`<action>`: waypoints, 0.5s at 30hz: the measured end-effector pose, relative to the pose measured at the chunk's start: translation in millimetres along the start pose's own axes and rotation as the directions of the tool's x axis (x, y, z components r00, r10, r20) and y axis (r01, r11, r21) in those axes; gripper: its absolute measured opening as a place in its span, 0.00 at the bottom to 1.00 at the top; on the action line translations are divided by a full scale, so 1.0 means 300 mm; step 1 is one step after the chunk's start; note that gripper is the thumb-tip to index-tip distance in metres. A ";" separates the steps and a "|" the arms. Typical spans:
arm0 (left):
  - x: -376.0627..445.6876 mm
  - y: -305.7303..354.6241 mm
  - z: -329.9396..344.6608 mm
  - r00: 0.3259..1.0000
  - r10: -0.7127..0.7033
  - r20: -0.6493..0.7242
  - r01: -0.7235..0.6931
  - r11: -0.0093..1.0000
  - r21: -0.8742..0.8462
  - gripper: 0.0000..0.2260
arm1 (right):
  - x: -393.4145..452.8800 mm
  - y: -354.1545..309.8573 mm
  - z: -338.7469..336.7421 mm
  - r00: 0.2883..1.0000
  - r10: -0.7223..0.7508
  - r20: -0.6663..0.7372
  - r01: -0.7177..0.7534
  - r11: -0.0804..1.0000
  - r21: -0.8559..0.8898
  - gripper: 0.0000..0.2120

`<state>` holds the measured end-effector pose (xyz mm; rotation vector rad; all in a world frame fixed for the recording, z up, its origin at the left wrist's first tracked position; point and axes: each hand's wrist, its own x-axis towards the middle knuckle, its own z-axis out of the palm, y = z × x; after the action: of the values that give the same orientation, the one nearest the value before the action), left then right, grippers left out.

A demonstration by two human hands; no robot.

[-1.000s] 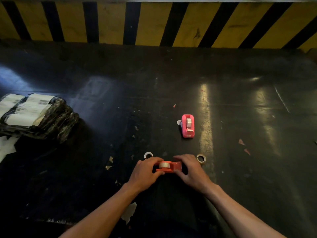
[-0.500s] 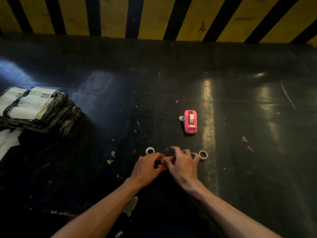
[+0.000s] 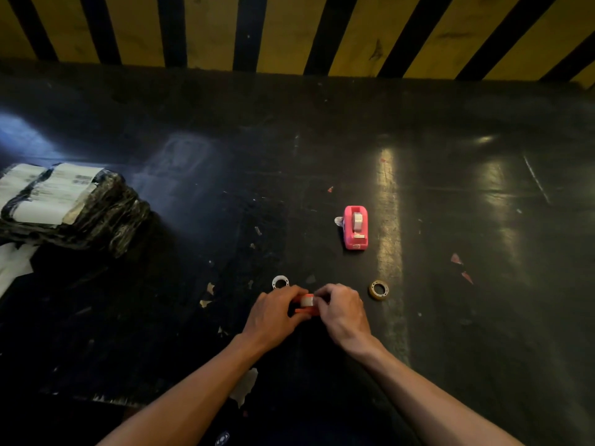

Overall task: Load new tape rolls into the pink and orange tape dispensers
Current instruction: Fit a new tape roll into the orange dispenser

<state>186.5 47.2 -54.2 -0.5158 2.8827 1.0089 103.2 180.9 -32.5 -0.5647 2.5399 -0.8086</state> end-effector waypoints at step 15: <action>-0.001 -0.010 0.007 0.999 0.017 -0.028 -0.016 1.000 0.012 0.18 | 0.004 -0.021 -0.010 0.991 0.131 0.027 -0.132 0.989 0.061 0.07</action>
<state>187.7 46.3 -57.7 -0.5104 2.9207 0.9936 102.4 176.9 -26.6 -0.3796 2.4914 -0.8256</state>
